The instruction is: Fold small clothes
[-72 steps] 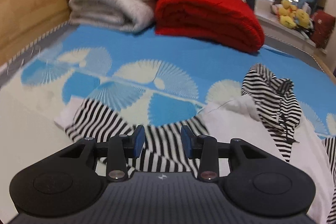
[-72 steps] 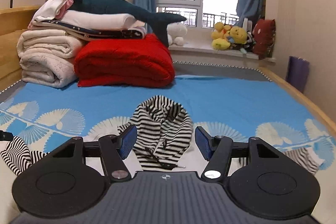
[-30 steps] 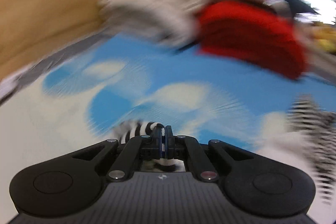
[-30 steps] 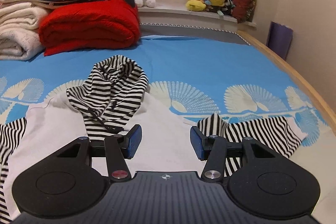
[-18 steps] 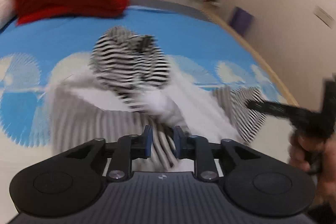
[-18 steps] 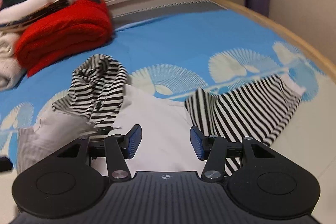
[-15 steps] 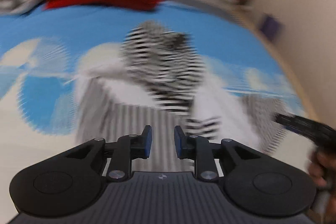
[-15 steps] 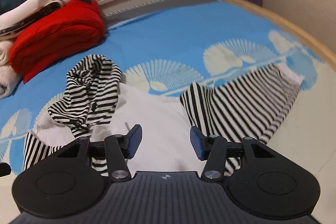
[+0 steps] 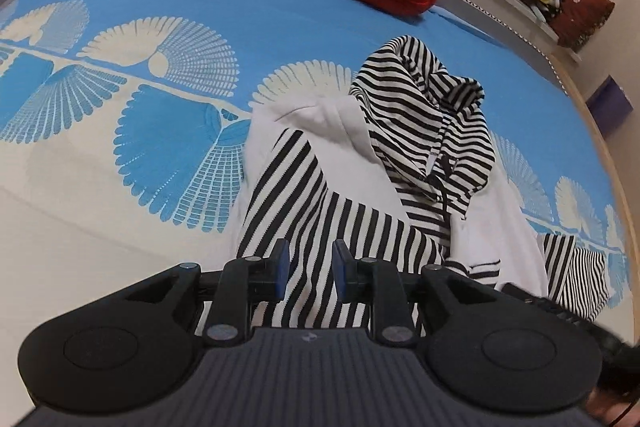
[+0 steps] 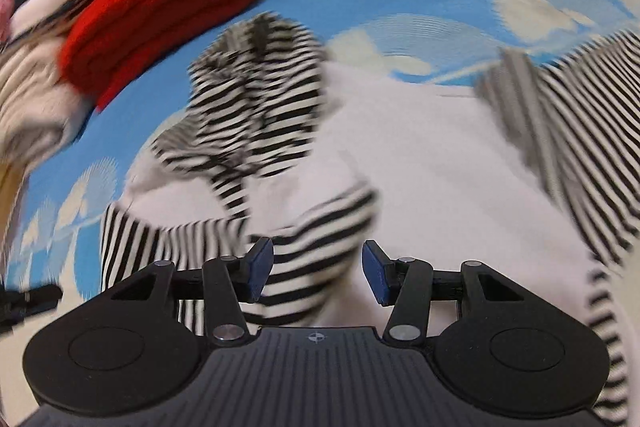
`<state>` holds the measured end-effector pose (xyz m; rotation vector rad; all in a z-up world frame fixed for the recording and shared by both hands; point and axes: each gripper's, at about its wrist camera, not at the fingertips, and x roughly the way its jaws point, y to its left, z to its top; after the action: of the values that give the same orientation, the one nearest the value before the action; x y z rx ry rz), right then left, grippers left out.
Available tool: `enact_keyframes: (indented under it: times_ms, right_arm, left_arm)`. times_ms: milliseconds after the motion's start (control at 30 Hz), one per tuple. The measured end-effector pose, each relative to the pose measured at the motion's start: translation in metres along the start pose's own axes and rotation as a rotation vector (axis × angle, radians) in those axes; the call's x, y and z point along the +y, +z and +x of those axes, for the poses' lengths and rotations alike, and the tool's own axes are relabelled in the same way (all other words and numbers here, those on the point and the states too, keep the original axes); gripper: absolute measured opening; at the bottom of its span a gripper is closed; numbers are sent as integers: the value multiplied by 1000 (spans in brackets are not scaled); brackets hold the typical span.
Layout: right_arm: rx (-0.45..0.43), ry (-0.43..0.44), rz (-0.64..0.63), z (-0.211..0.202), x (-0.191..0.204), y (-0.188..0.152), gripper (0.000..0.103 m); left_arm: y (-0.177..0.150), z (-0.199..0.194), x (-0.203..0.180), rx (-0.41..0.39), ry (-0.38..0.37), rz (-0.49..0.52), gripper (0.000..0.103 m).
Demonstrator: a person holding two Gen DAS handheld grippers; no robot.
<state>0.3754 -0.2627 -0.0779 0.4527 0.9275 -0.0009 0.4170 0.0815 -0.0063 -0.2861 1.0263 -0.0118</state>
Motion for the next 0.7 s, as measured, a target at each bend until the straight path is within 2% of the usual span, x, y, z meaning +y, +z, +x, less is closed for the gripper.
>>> enact_keyframes:
  times_ms: [200, 233, 267, 333, 367, 467, 600, 667, 700]
  right_arm:
    - [43, 4, -186, 31, 46, -13, 53]
    - [38, -12, -210, 34, 51, -16, 50]
    - [28, -39, -243, 37, 55, -20, 44]
    - [14, -90, -311, 38, 62, -24, 9]
    - [10, -92, -317, 36, 62, -25, 3]
    - [-82, -75, -250, 11, 50, -12, 0]
    - [-290, -41, -123, -51, 23, -1, 0]
    - [-305, -73, -59, -68, 5, -7, 0]
    - [-248, -119, -15, -68, -8, -14, 2]
  left_arm:
    - [8, -3, 9, -6, 0, -51, 25]
    - [9, -3, 10, -8, 0, -56, 25]
    - [11, -4, 12, -9, 1, -60, 25]
    - [14, -5, 15, -11, 7, -74, 25]
    - [15, -6, 17, -12, 7, -83, 25]
    - [19, -11, 24, -25, 10, -100, 25]
    - [20, -17, 28, -31, 4, -111, 25]
    - [20, -17, 30, -26, -5, -122, 25]
    - [20, -17, 30, -25, -6, -126, 25]
